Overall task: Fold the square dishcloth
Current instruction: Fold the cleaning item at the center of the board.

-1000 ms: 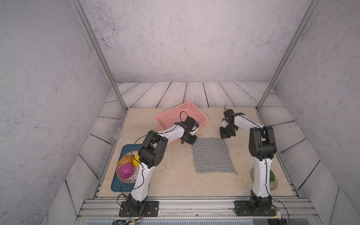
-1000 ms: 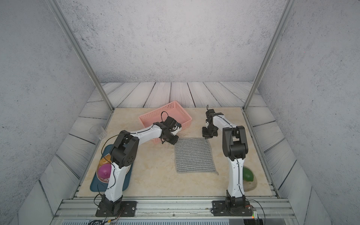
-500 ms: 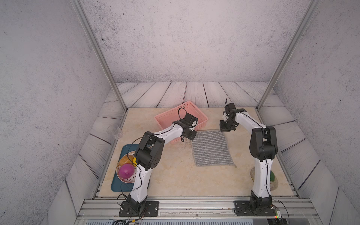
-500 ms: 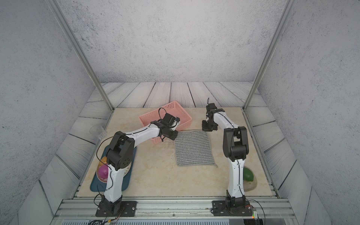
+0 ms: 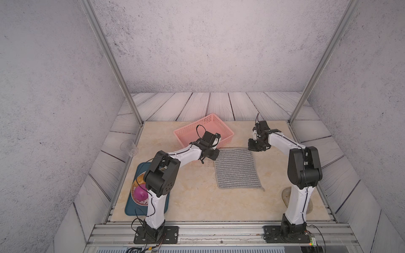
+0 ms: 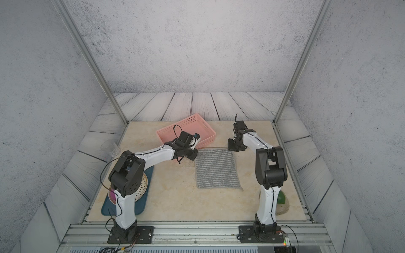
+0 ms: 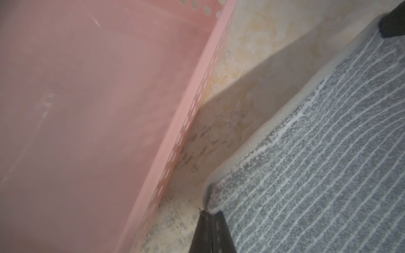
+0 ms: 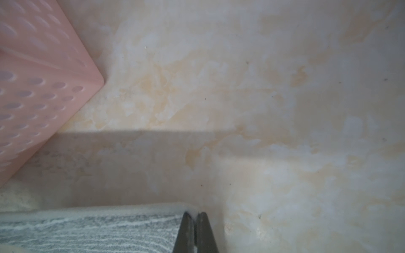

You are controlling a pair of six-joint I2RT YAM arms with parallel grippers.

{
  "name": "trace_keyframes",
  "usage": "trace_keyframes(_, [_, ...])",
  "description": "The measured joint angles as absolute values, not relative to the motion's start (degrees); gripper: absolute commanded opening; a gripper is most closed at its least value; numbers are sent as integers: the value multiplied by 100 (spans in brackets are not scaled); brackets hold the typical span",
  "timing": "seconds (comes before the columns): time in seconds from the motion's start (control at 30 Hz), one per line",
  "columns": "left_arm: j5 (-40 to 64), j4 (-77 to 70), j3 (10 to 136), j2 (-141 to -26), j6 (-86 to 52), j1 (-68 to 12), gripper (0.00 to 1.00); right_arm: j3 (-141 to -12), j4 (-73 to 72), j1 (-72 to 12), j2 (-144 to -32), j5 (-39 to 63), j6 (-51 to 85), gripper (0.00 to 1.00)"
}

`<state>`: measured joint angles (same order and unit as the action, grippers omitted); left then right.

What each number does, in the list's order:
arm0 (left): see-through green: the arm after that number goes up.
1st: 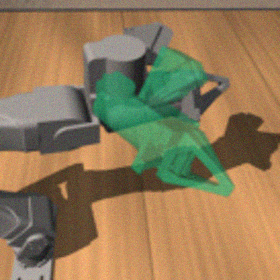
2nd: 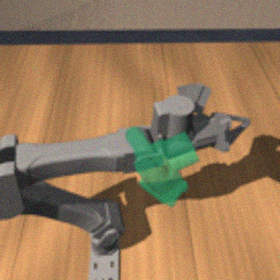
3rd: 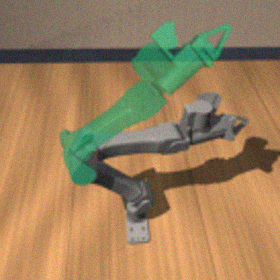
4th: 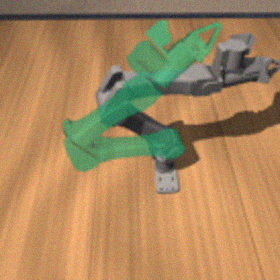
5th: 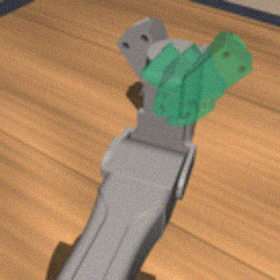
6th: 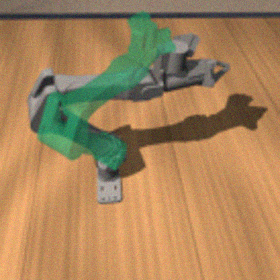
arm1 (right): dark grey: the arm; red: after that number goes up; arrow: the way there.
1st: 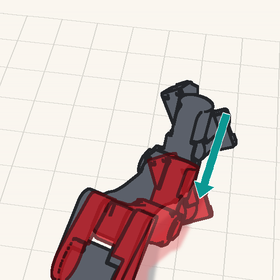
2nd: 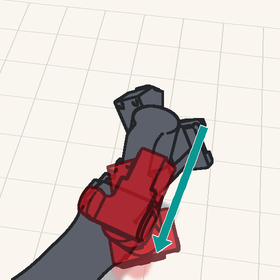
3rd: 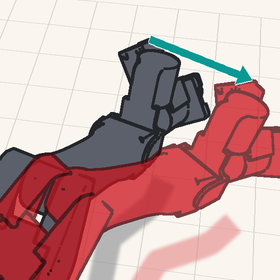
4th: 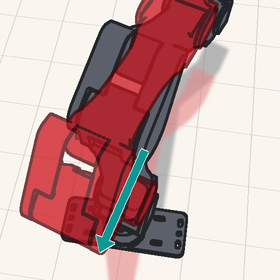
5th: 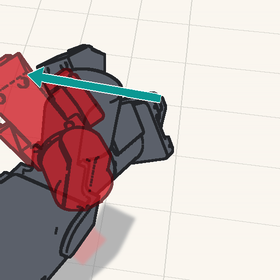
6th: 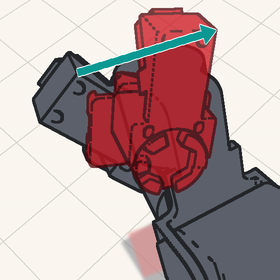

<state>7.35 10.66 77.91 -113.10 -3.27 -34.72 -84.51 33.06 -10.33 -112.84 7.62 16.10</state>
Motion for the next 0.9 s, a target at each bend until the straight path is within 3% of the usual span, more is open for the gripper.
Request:
trace_keyframes(0.27, [886, 537, 7303, -10960, -309, -3472, 0, -7955, 2685, -1033, -10796, 862, 1651, 0])
trace_keyframes(0.67, [725, 600, 8066, -11109, -47, -3371, 0, -8871, 2862, -1033, -10958, 576, 1629, 0])
trace_keyframes(0.9, [799, 556, 7935, -11174, -5, -3350, 0, -8687, 2851, -1033, -11017, 596, 1656, 0])
